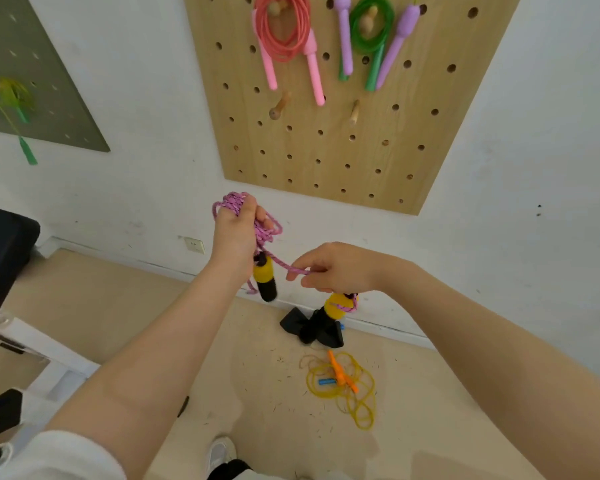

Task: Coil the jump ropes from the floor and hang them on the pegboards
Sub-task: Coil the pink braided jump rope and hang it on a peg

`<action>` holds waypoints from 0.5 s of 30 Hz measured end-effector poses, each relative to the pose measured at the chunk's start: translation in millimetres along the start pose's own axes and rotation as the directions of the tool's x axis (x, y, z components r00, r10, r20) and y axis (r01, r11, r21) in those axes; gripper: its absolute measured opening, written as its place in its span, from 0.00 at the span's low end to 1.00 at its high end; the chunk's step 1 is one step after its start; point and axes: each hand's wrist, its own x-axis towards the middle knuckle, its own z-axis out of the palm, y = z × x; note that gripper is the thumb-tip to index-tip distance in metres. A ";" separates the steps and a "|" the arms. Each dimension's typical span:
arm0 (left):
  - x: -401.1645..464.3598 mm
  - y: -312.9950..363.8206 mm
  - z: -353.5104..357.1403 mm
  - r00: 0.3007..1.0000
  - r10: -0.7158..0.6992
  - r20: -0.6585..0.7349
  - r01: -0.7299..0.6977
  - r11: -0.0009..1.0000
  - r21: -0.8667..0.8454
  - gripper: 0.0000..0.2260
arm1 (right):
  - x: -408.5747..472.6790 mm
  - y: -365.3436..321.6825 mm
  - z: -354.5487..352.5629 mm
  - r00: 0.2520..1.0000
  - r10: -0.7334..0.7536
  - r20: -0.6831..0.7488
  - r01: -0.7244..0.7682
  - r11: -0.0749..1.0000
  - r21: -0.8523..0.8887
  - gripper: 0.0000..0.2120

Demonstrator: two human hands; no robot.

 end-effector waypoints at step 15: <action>-48.3 22.6 -8.5 0.646 -0.193 0.739 0.226 0.972 0.057 0.19 | -6.8 -4.1 -35.3 0.903 -0.054 -0.427 0.223 0.906 0.358 0.07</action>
